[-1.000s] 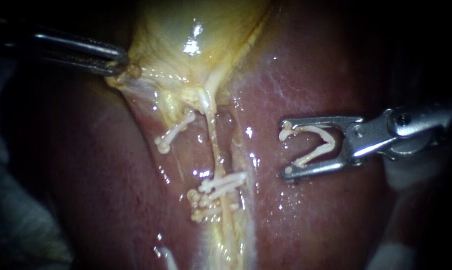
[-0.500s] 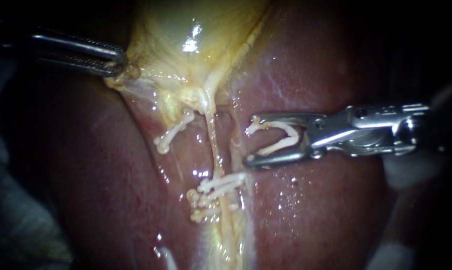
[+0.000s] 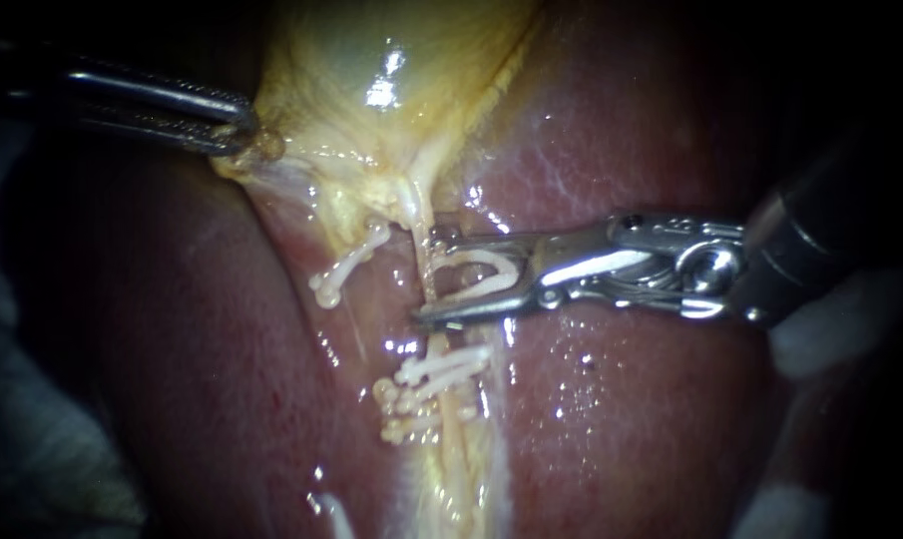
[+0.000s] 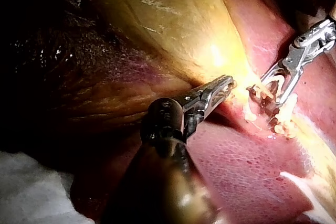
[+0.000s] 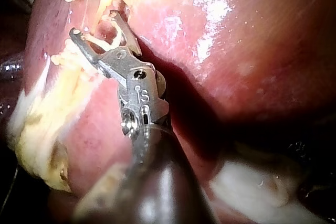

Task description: Clipping third clip right tube

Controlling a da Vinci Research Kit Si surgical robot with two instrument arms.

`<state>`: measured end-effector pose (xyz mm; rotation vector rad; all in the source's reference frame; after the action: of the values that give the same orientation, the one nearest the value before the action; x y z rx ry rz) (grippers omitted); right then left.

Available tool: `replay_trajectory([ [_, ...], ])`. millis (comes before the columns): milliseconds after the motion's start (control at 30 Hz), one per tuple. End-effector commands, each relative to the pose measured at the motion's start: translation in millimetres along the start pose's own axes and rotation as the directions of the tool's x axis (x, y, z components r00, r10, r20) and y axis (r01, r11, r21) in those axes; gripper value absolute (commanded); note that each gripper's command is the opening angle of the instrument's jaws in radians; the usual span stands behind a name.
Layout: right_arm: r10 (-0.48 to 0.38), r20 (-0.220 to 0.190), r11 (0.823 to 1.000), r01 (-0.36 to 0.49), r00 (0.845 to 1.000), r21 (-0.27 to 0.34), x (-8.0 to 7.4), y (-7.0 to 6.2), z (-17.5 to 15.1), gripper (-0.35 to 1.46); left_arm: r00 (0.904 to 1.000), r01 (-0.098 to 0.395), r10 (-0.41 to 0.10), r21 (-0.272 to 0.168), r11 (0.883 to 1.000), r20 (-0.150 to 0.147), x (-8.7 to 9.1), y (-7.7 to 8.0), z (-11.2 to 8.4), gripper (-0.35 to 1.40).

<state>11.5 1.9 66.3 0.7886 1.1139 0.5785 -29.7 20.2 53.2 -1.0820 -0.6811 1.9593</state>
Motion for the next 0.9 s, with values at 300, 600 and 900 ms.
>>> replay_trajectory([
  [300,0.070,-0.139,0.991,-0.052,0.988,0.126,1.0,-0.8,1.4,0.47,1.0000,0.000,0.000,0.000,1.000,0.000,0.0,0.0,0.1,-0.35],
  [600,0.116,-0.214,0.981,-0.078,0.970,0.177,3.2,-2.1,0.6,0.45,1.0000,0.000,0.000,0.000,1.000,0.000,0.0,0.0,0.1,-0.35],
  [900,0.160,-0.211,0.974,-0.120,0.964,0.192,3.4,-2.4,0.0,0.33,1.0000,0.000,0.000,0.000,1.000,0.000,0.0,0.0,0.1,-0.35],
])
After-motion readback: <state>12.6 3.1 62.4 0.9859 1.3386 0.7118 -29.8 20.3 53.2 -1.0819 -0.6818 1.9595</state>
